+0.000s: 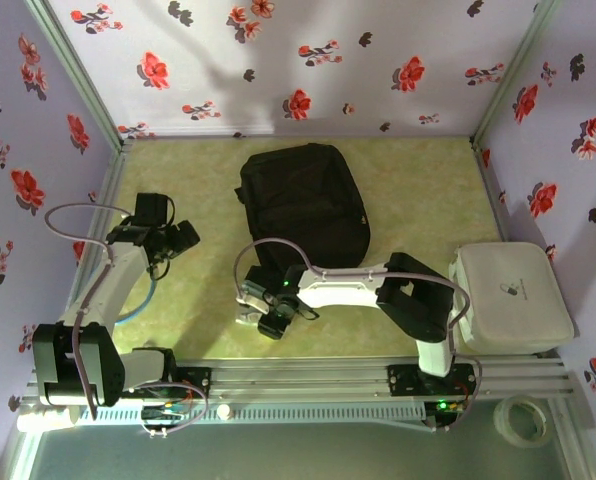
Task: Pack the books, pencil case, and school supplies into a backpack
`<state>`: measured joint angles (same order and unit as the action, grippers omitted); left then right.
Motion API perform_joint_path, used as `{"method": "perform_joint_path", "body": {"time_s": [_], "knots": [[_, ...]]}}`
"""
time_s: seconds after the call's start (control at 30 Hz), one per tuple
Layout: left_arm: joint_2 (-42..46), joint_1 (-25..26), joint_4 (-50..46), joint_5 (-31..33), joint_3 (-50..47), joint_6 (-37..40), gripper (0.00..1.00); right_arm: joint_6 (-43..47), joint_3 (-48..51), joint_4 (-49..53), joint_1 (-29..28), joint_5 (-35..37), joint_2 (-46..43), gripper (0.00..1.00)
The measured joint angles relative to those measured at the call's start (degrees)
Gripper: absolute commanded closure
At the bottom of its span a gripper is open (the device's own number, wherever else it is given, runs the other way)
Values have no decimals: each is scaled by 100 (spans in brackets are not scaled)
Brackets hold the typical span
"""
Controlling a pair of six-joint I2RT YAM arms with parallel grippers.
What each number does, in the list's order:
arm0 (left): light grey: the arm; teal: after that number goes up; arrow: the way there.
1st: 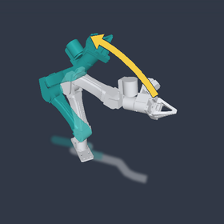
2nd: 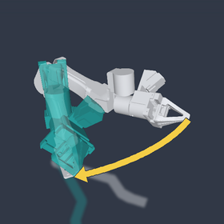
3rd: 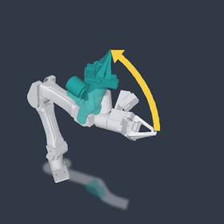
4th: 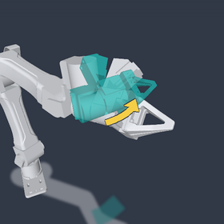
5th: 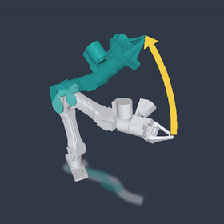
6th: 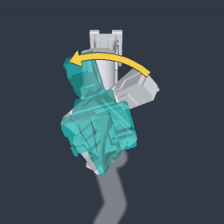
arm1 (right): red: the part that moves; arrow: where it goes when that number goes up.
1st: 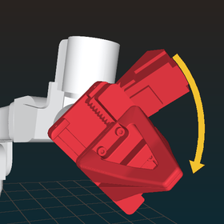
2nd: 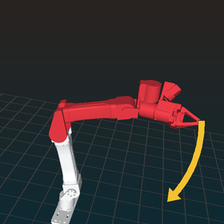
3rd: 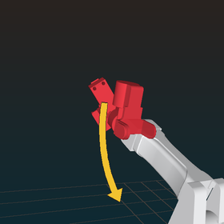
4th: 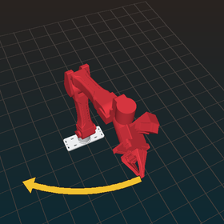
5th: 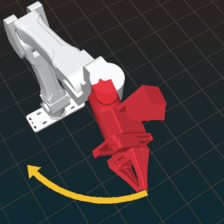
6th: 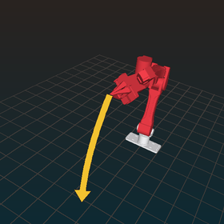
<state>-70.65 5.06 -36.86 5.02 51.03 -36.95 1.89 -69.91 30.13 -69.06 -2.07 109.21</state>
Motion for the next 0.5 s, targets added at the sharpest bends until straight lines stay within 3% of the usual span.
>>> {"method": "perform_joint_path", "body": {"time_s": [0.23, 0.5], "knots": [[7, -9, 2, -385, 0, -28, 8, 9, -2, -4, 0, 44, -11, 48], [291, 76, 116, -1633, 0, -219, 4, -210, 133, -476, 179, 234, -621, 52]]}}
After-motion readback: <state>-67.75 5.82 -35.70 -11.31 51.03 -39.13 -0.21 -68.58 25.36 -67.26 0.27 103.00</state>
